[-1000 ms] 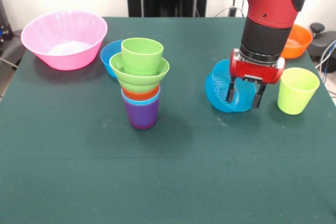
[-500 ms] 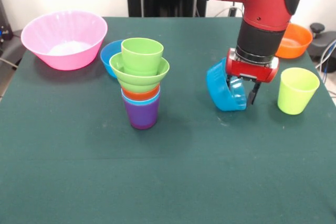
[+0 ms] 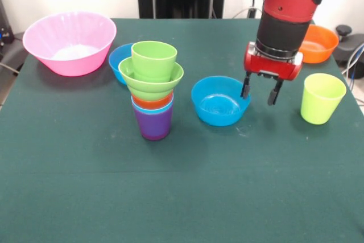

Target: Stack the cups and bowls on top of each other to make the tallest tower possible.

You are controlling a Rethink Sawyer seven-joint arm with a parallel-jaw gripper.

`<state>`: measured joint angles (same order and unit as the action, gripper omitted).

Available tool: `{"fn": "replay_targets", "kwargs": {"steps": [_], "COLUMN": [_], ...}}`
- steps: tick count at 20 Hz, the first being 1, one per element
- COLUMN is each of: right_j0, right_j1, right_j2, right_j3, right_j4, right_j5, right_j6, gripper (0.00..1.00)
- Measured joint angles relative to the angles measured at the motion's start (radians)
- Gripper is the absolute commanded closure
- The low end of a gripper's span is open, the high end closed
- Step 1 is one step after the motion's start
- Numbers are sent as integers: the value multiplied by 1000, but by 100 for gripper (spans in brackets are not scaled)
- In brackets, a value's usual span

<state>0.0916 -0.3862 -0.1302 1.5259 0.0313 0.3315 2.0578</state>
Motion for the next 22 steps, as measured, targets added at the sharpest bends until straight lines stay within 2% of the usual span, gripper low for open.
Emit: {"fn": "replay_targets", "kwargs": {"steps": [5,10,22], "right_j0": [-3,-3,-4], "right_j1": [-52,-67,-3], "right_j2": [2,3,2], "right_j3": [20,21,22], "right_j4": [11,13,12], "right_j5": [1,1,1], "right_j6": [0,0,0], "gripper": [0,0,0]}}
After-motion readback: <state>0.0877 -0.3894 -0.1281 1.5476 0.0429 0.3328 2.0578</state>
